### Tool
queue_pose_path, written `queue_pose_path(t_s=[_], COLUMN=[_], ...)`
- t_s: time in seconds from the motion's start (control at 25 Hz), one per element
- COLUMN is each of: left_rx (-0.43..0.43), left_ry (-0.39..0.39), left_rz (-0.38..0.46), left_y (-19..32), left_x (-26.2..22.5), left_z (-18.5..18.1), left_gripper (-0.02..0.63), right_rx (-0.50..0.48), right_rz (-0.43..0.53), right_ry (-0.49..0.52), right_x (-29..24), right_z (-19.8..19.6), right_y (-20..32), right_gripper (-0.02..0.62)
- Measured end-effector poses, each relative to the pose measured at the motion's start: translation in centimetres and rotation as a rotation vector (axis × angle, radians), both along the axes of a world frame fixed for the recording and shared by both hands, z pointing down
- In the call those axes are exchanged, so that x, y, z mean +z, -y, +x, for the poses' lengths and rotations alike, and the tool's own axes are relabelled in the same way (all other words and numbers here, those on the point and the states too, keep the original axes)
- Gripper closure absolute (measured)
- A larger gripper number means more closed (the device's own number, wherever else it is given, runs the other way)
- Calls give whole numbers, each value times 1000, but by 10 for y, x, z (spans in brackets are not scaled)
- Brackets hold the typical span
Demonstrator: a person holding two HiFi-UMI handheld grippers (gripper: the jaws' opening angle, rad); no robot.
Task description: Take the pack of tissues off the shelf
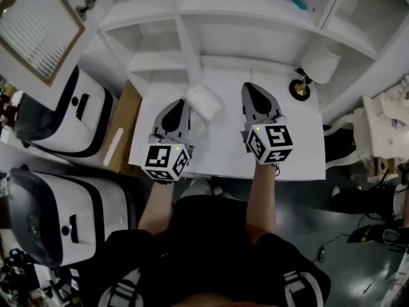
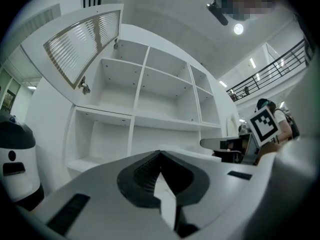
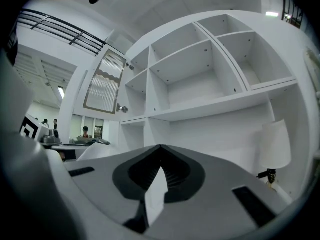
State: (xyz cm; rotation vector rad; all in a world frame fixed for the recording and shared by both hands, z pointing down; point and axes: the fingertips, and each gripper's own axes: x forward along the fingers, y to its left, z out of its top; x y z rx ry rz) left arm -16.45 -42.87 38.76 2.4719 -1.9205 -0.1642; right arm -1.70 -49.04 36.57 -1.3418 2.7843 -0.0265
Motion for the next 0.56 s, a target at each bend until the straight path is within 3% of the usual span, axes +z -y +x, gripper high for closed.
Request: queue_pose_path(t_s=[0.56], left_rx=[-43], left_ry=[-27], left_rz=[-24], left_y=[1], left_x=[1], left_z=[-14], left_gripper=[595], right_rx=[-34], right_rz=[-2], right_ry=[-6], right_x=[0], right_z=[-5], right_y=[-2], right_gripper=[577])
